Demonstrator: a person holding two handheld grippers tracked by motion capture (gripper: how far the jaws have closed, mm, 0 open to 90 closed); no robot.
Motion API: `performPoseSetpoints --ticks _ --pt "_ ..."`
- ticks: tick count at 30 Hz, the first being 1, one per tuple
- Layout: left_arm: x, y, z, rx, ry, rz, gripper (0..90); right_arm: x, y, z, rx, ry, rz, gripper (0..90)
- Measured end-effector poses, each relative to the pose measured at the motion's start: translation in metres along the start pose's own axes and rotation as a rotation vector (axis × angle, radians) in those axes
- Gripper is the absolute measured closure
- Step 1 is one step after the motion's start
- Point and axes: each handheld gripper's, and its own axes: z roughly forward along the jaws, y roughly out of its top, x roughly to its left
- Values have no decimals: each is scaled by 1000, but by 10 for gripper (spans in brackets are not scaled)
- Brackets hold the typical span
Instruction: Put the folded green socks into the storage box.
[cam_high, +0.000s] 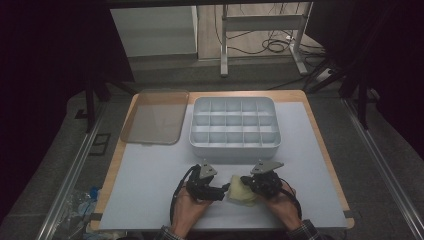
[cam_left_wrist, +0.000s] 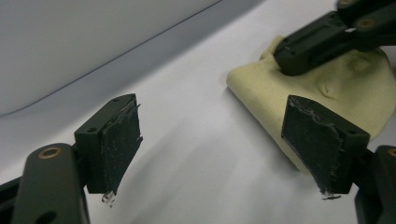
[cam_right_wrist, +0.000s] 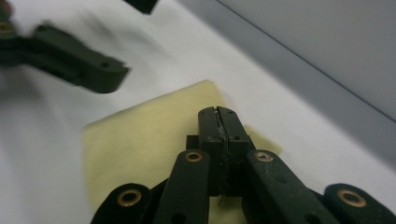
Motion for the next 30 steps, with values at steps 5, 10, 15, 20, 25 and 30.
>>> performPoseSetpoints --ticks 5,10,15,20,25,30 --pt "-1 -1 1 0 0 1 198 8 -3 -1 20 6 -19 890" --pt "0 -1 1 0 6 -2 205 10 -8 2 17 -5 -25 896" --pt "1 -1 0 2 8 -1 207 15 -6 -3 14 9 -28 892" --pt "1 -1 1 3 9 -1 209 22 -8 -9 15 38 -40 892" --pt "1 -2 0 10 18 7 215 20 -14 -4 13 48 -23 896" --pt "1 -2 -1 5 18 7 221 25 -10 -8 8 56 -35 894"
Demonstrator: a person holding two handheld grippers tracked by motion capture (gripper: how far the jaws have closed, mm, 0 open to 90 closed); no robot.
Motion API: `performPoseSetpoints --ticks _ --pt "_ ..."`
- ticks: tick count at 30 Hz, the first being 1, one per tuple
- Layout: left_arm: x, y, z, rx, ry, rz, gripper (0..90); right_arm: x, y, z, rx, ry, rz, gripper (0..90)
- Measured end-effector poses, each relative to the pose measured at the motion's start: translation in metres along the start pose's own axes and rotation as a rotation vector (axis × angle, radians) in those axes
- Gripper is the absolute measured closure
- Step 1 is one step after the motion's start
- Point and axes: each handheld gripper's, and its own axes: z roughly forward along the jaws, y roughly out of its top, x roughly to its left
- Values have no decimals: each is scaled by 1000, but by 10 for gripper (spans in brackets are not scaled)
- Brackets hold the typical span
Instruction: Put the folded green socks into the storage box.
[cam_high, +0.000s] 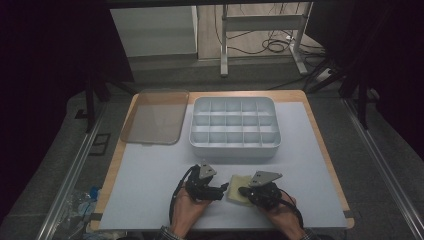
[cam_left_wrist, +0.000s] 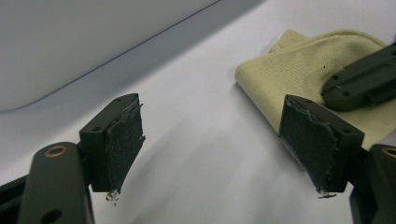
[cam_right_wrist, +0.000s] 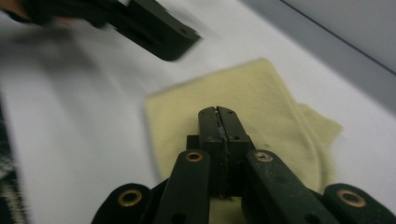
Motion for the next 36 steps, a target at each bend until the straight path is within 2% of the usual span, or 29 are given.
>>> performPoseSetpoints --ticks 1,5,7,13,15,19,24,31,36 --pt "0 0 0 0 0 1 223 3 0 -2 -9 30 4 894" --pt "-1 0 0 0 -7 1 234 5 -2 2 14 22 -14 895" --pt "-2 0 1 2 -15 2 256 5 -6 5 -3 27 -8 896" --pt "-5 2 4 10 -50 11 322 6 -2 2 5 12 -23 873" --pt "-6 4 5 4 -60 10 346 3 1 -4 -20 6 -4 847" --pt "-8 7 8 6 -83 3 401 -6 5 -16 -35 -43 -4 813" --pt "-12 7 15 23 -115 -2 460 -19 6 -28 -55 -85 22 789" --pt "-15 4 22 62 -149 -11 583 -28 1 -36 -67 -103 43 761" --pt "-15 3 24 57 -175 -46 658 -31 -4 -34 -65 -107 52 683"
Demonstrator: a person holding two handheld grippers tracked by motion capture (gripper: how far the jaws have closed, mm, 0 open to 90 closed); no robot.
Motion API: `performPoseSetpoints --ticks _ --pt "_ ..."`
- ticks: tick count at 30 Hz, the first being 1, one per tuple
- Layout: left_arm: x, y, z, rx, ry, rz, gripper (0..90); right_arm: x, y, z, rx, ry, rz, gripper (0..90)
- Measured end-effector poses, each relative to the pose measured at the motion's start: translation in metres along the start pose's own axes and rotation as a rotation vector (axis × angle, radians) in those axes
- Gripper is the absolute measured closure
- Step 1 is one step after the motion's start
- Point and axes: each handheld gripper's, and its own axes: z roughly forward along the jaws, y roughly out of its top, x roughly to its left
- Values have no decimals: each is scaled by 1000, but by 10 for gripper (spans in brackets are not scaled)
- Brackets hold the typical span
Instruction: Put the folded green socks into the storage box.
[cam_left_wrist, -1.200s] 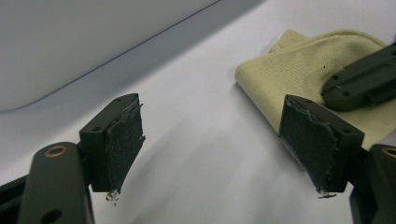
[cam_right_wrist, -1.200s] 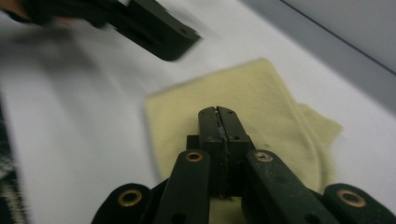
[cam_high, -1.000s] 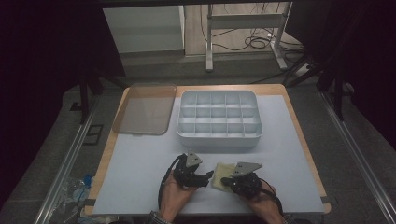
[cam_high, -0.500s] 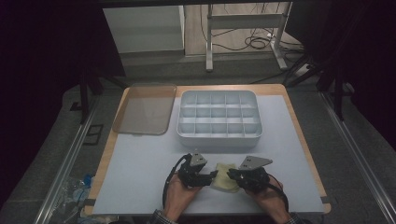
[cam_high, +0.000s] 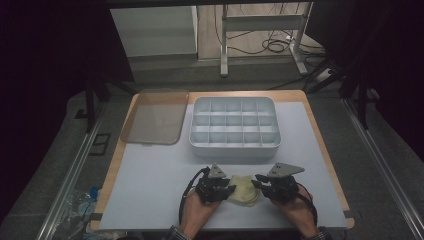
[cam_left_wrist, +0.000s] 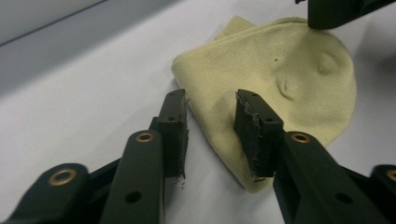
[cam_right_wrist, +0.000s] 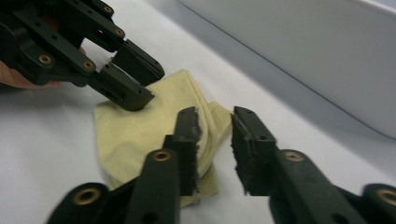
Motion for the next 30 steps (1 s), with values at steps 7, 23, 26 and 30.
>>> performPoseSetpoints --ticks 7,23,26,30 --pt "2 0 1 -2 -42 -40 767 2 -2 10 4 12 5 541" --pt "-5 11 -8 -23 -16 1 848 2 -3 36 28 -9 -6 475" --pt "-7 14 -8 -24 -15 7 848 3 -4 38 36 -13 -12 476" --pt "-8 17 -8 -15 -13 17 848 2 -4 40 42 -11 -7 477"
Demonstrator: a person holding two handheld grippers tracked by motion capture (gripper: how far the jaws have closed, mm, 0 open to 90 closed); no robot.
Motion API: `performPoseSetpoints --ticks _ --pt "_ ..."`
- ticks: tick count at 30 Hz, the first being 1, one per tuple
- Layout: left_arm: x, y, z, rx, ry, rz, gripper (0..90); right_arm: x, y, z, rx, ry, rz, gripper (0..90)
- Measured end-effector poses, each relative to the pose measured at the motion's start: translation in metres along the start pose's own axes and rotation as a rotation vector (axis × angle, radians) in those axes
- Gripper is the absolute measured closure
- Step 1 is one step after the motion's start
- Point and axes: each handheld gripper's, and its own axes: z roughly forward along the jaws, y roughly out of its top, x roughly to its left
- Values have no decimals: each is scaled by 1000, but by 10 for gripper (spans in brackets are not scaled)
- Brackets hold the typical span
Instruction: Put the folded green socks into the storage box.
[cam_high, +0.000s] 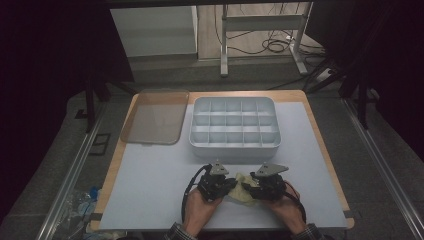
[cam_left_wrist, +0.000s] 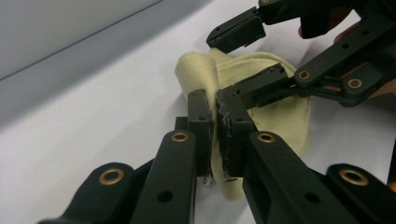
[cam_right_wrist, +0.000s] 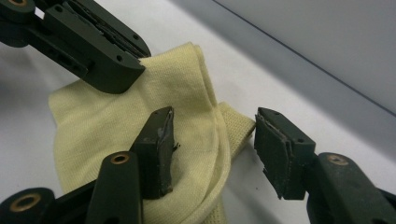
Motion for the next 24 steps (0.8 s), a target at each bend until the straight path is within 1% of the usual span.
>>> performPoseSetpoints --ticks 4,5,8,10,11,14,16,18,21,22,24 --pt "2 -2 2 13 18 -2 842 2 3 -4 -3 -14 -12 481" --pt "3 -3 2 18 16 -4 839 3 4 -7 -15 -15 -12 484" --pt "4 -7 3 18 24 -14 806 4 9 -19 -54 -16 -9 578" --pt "4 -10 2 25 28 -20 762 6 11 -24 -60 -2 -17 661" --pt "4 -13 1 22 34 -24 729 6 12 -24 -58 10 -21 697" --pt "5 -19 -4 10 40 -46 691 8 10 -20 -43 54 -29 791" --pt "5 -22 -5 20 36 -52 674 9 9 -16 -35 77 -23 828" --pt "5 -23 -3 35 34 -50 665 10 7 -13 -32 96 -18 846" --pt "5 -23 -1 32 23 -67 673 11 6 -10 -29 106 -21 858" --pt "6 -23 -1 37 15 -75 686 11 6 -10 -29 107 -22 859" --pt "6 -23 0 38 -10 -97 743 11 6 -8 -27 114 -23 859"
